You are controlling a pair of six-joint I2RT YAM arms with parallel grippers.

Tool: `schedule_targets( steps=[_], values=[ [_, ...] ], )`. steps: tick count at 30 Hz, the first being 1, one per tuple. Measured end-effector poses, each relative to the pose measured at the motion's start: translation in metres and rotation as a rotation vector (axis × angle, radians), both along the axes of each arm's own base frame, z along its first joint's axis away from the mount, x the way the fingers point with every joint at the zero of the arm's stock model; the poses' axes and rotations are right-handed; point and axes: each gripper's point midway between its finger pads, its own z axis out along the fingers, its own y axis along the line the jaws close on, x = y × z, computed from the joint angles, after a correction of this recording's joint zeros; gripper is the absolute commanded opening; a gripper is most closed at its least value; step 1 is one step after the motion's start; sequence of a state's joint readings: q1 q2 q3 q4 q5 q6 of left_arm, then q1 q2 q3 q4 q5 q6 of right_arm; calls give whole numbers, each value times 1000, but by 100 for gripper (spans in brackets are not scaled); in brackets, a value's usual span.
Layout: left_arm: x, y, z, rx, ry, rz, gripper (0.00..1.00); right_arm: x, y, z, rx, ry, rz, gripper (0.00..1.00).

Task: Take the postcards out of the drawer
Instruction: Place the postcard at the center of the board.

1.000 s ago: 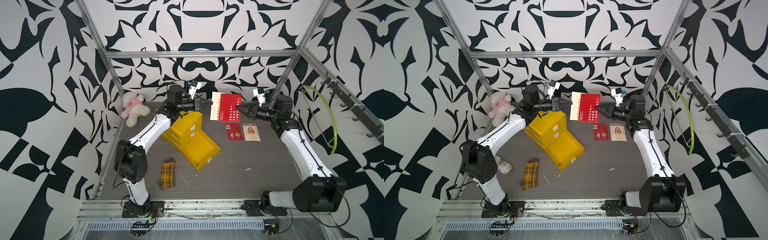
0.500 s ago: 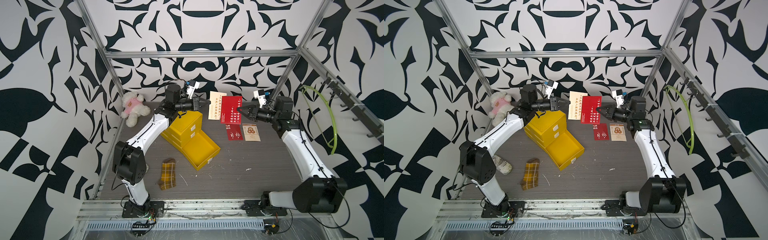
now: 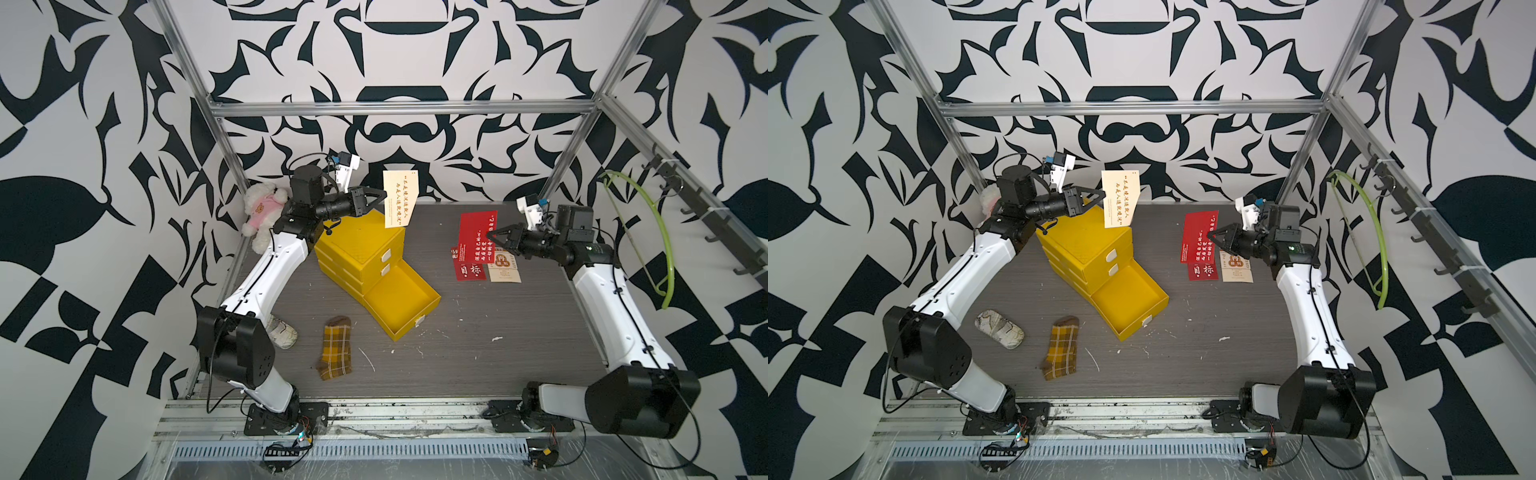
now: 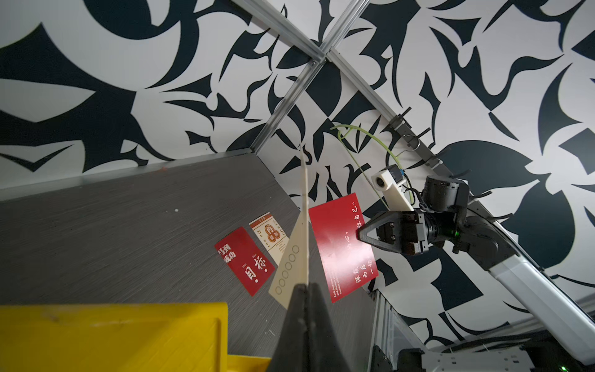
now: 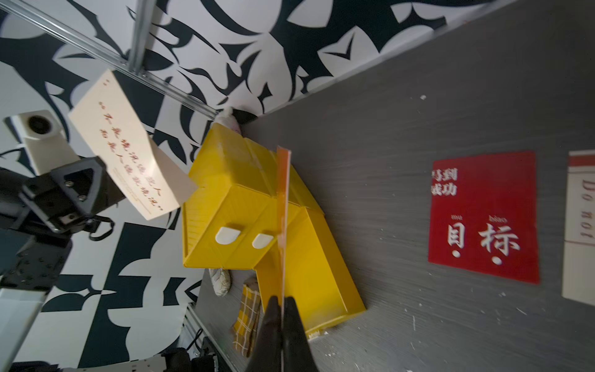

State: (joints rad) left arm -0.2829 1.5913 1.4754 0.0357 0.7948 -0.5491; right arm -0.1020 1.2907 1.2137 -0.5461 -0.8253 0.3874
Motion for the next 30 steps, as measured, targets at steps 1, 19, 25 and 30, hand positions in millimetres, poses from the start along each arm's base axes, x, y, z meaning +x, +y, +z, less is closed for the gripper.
schedule_targets(
  steps=[1, 19, 25, 30],
  values=[
    [1, 2, -5, 4, 11, 8, 0, -3, -1, -11, -12, 32, -6, 0],
    [3, 5, -16, -24, 55, 20, 0, -60, -10, -181, -88, 525, -29, 0],
    [2, 5, -15, -27, 50, 14, 0, -59, -16, -207, -132, 588, -34, 0],
    [2, 4, -15, -28, 51, 9, 0, -64, -27, -225, -222, 638, -58, 0]
  ],
)
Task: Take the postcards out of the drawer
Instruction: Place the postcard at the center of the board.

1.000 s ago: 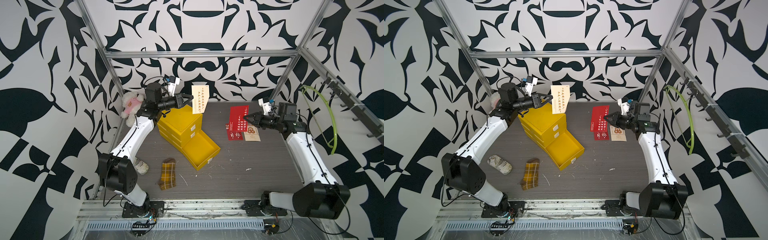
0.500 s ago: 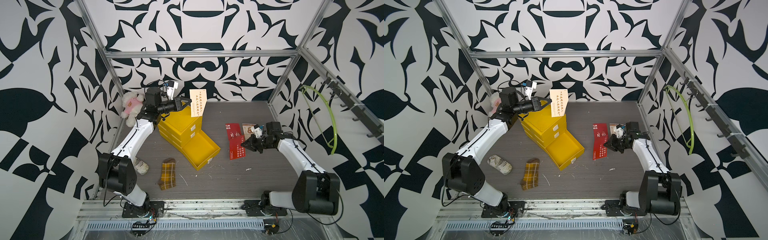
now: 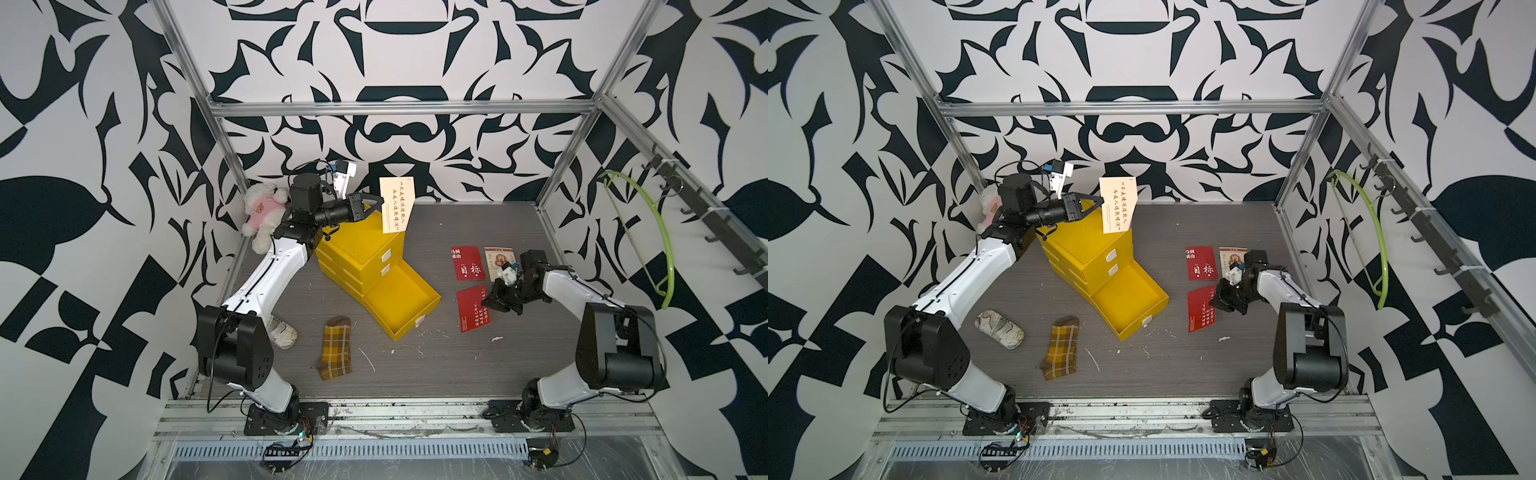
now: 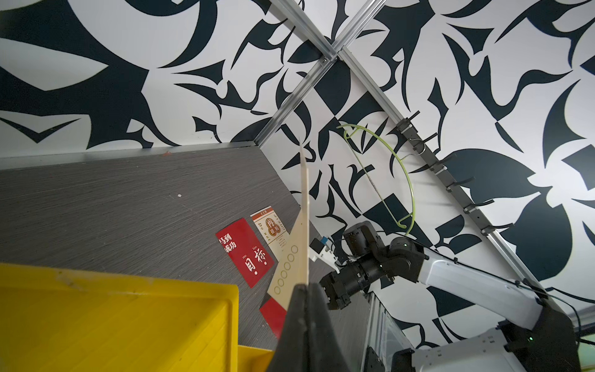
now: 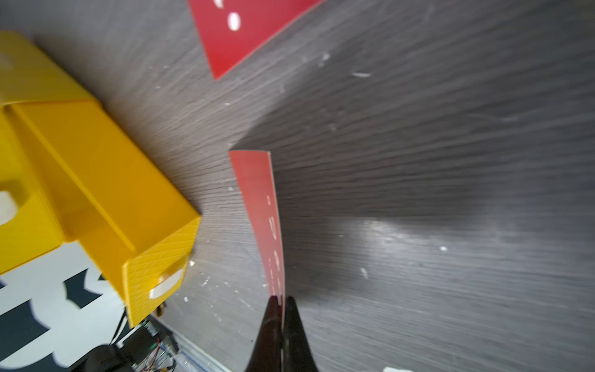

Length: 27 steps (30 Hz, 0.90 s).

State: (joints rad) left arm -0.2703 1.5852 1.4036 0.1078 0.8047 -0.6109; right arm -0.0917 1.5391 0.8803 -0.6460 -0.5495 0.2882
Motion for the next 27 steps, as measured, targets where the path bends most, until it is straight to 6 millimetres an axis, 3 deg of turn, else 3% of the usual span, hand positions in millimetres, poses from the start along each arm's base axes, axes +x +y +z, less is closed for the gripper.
schedule_targets(
  steps=[4, 10, 19, 23, 27],
  values=[
    [-1, -1, 0, -2, 3, -7, 0, -6, -7, -11, -71, 46, 5, 6],
    [0, -1, -2, -2, 8, -11, 0, -12, -10, -24, -157, 93, 36, 22],
    [-1, -1, -2, -3, 11, -13, 0, -17, -23, -27, -275, 109, 42, 36],
    [-1, -2, 0, -10, 18, -16, 0, -6, -28, -8, -306, 47, 27, 38],
    [-2, -5, 7, -46, 36, -39, 0, 27, -21, 49, -260, -175, -4, 46]
  ],
)
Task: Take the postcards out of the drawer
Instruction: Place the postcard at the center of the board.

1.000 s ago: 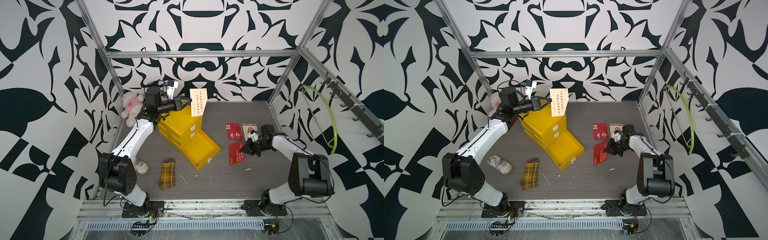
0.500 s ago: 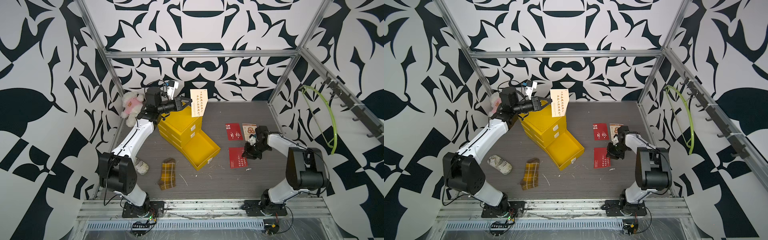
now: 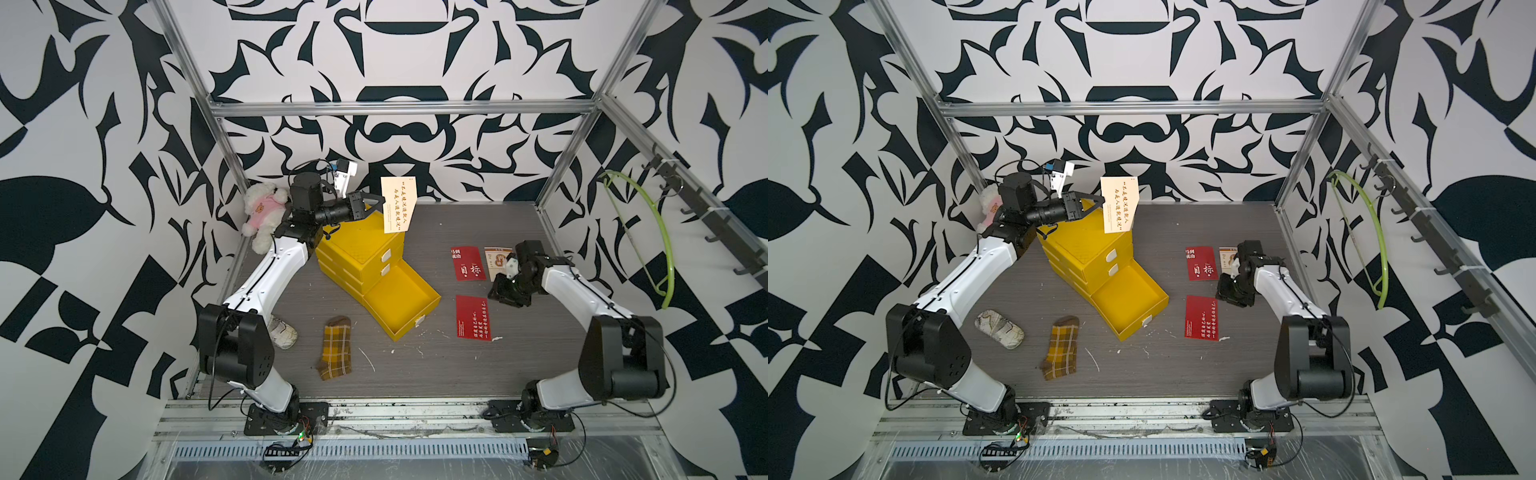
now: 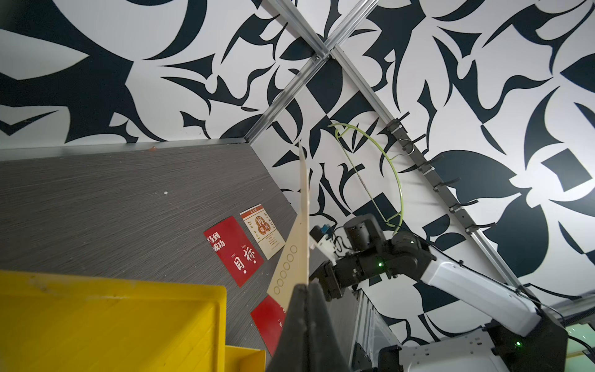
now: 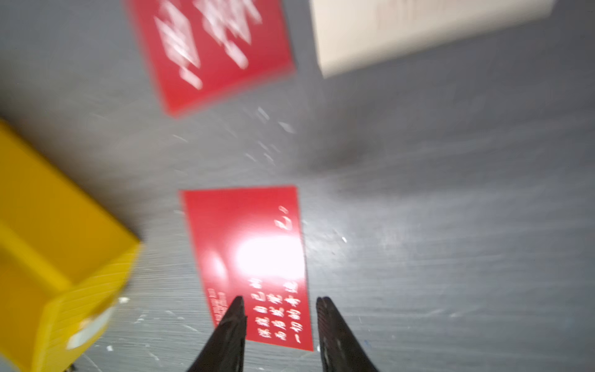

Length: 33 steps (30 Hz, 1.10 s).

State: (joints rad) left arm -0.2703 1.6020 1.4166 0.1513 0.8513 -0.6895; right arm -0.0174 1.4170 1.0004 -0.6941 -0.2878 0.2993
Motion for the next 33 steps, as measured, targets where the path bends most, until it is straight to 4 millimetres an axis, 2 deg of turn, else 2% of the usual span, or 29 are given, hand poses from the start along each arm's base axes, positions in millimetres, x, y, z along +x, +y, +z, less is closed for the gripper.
schedule_targets(
  steps=[3, 6, 9, 12, 16, 19, 23, 27, 33],
  values=[
    [1, -4, 9, -38, 30, -34, 0, 28, 14, 62, 85, -242, 21, 50],
    [-1, -9, 21, -81, 57, -83, 0, 46, 31, 121, 197, -459, 61, 53],
    [-7, -12, 34, -129, 75, -142, 0, 57, 50, 166, 325, -610, 120, 55],
    [-15, -20, 45, -164, 84, -212, 0, 65, 69, 197, 455, -701, 189, 60],
    [-32, -39, 53, -171, 88, -334, 0, 67, 97, 223, 586, -755, 305, 74],
    [-50, -56, 57, -163, 89, -429, 0, 57, 123, 239, 656, -790, 410, 81],
    [-66, -69, 57, -154, 98, -504, 0, 38, 148, 259, 701, -847, 525, 81],
    [-64, -71, 51, -149, 112, -517, 0, 18, 165, 277, 730, -895, 611, 79],
    [-62, -73, 48, -146, 123, -518, 0, 7, 168, 280, 714, -905, 638, 75]
  ],
)
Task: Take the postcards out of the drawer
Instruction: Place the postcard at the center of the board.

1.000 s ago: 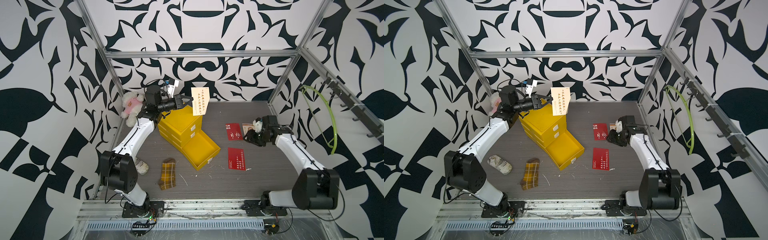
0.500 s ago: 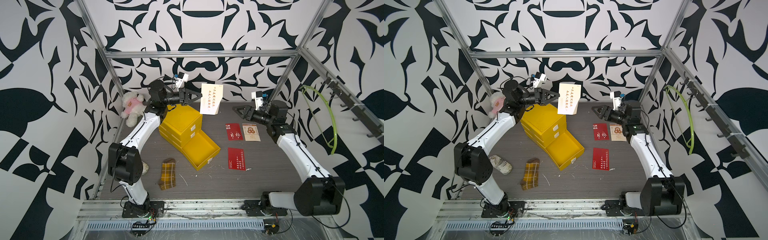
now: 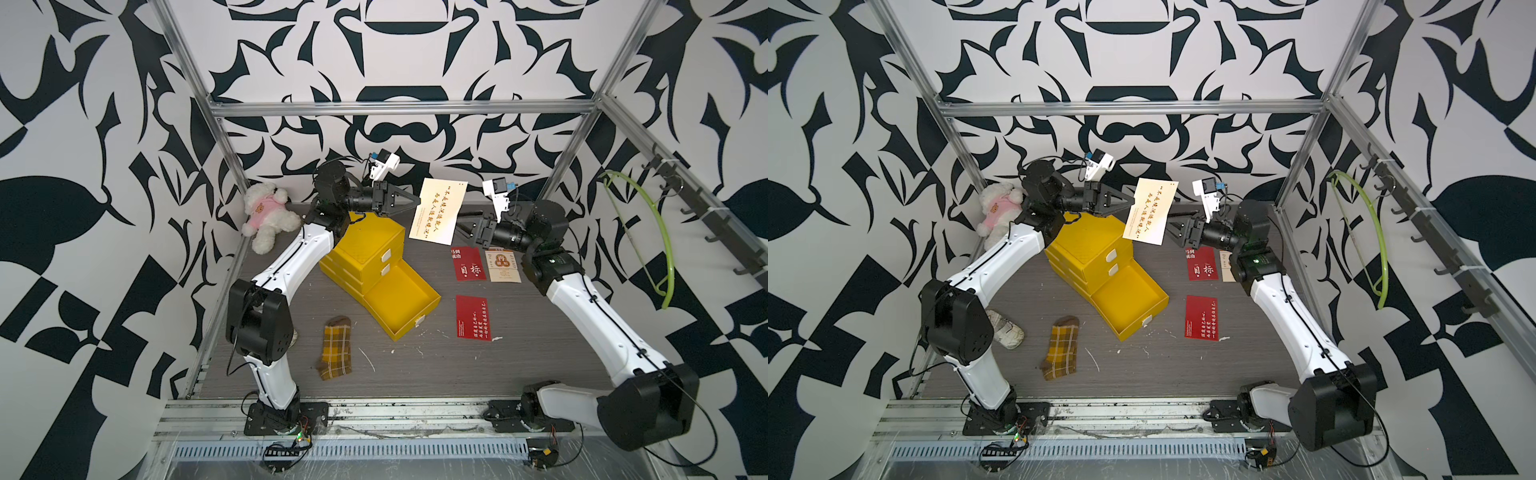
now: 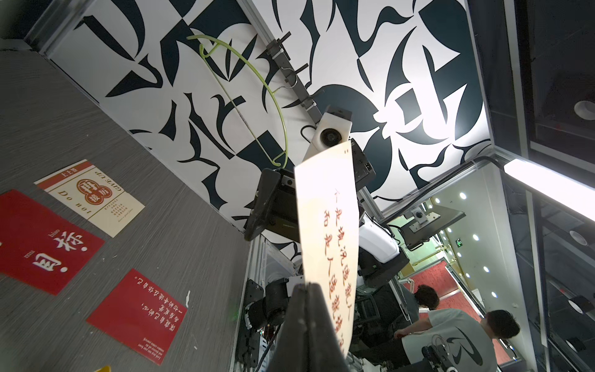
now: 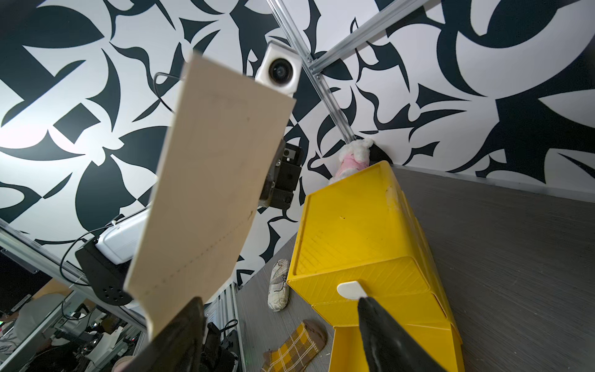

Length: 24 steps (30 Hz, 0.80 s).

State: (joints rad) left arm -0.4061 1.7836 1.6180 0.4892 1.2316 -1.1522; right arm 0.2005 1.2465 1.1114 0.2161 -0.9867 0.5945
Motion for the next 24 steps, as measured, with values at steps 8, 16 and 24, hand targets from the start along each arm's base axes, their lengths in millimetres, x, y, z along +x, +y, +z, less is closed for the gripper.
schedule_targets(
  steps=[8, 16, 24],
  values=[
    [4, 3, -3, 15, -14, 13, 0, -12, -11, -14, -99, 13, -65, 74],
    [11, 7, -12, 38, -4, 34, 0, -33, -24, 4, -112, -54, -87, 78],
    [10, 7, -12, 37, -6, 31, 0, -18, -17, -3, -90, -24, -44, 82]
  ],
)
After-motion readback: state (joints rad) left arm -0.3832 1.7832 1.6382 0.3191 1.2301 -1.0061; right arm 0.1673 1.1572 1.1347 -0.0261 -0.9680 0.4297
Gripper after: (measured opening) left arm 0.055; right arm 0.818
